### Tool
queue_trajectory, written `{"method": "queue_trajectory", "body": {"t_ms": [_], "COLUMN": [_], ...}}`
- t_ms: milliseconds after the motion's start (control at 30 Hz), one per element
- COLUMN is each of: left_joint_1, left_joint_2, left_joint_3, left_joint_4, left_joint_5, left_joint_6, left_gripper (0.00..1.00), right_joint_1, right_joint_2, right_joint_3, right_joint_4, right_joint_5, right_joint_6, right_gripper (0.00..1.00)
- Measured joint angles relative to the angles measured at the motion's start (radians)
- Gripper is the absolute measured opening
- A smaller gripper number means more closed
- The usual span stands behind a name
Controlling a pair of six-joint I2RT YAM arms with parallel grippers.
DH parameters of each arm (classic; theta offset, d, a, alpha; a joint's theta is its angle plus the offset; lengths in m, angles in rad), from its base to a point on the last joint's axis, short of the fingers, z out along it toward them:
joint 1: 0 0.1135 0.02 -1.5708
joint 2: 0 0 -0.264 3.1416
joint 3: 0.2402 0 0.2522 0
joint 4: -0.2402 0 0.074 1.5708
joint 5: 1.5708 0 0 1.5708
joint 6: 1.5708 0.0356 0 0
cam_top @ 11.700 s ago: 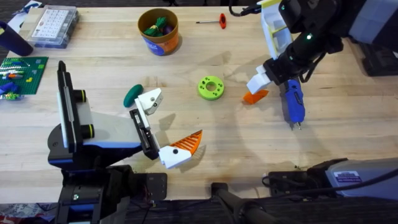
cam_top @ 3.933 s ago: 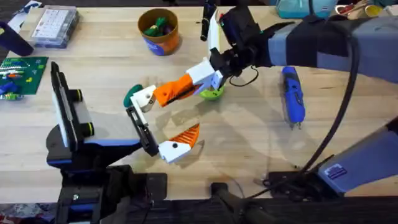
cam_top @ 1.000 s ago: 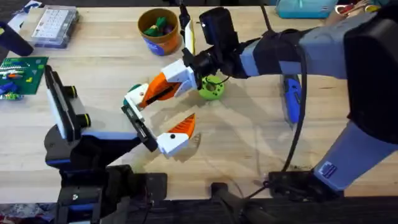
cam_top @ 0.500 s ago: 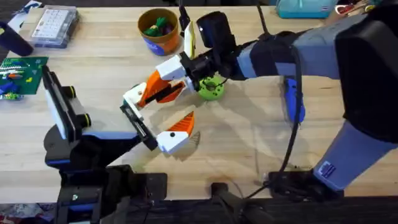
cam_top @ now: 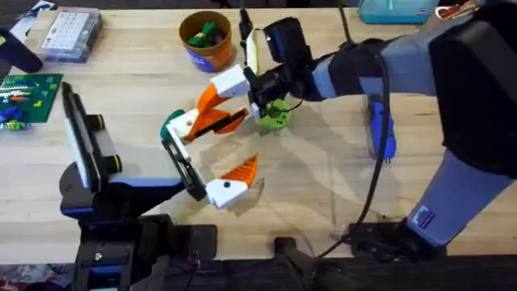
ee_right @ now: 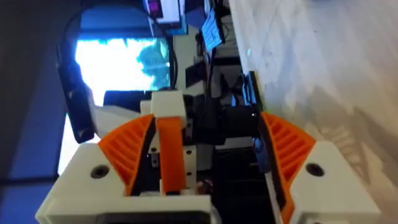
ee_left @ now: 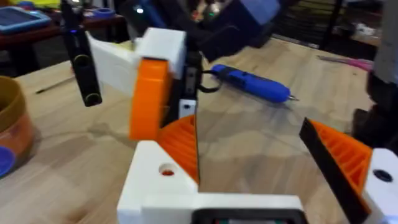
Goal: Pick up the gripper from the table and insert it into the empty holder that is missing its gripper. Then pick up a screw, insert it into the mounting hole, and use the screwdriver to tighten it. Finally, clean up the table by picking up the vegetable and placing it into the bucket.
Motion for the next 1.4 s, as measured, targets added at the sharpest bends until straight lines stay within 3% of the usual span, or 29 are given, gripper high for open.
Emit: {"method": "queue_trajectory", "body": {"t_ms": [167,400,833,1200,1300,1333,1367,1400], "left_joint_1": [-0.014,-0.014,-0.014,-0.014,-0.014,-0.014,-0.014,-0.014], "left_joint_2": [0.0,0.0,0.0,0.0,0.0,0.0,0.0,0.0], "left_joint_3": [0.0,0.0,0.0,0.0,0.0,0.0,0.0,0.0], "left_joint_4": [-0.005,-0.007,-0.007,-0.007,-0.007,-0.007,-0.007,-0.007], "left_joint_5": [0.048,0.063,0.064,0.067,0.066,0.067,0.067,0.067], "left_joint_6": [0.003,0.004,0.004,0.004,0.004,0.004,0.004,0.004], "left_gripper": [0.99,0.99,0.99,0.99,0.99,0.99,0.99,0.99], "right_joint_1": [-0.047,-0.054,-0.071,-0.09,-0.089,-0.089,-0.089,-0.089], "right_joint_2": [-0.032,-0.117,-0.197,-0.201,-0.201,-0.201,-0.201,-0.201], "right_joint_3": [0.001,-0.001,-0.001,-0.001,-0.001,-0.001,-0.001,-0.001], "right_joint_4": [-0.239,-0.559,-0.765,-0.693,-0.69,-0.689,-0.681,-0.672], "right_joint_5": [0.011,0.017,0.021,0.02,0.019,0.019,0.018,0.018], "right_joint_6": [-0.093,-0.361,-0.667,-0.675,-0.67,-0.669,-0.662,-0.659], "right_gripper": [0.997,0.997,0.996,0.995,0.912,0.842,0.643,0.586]}}
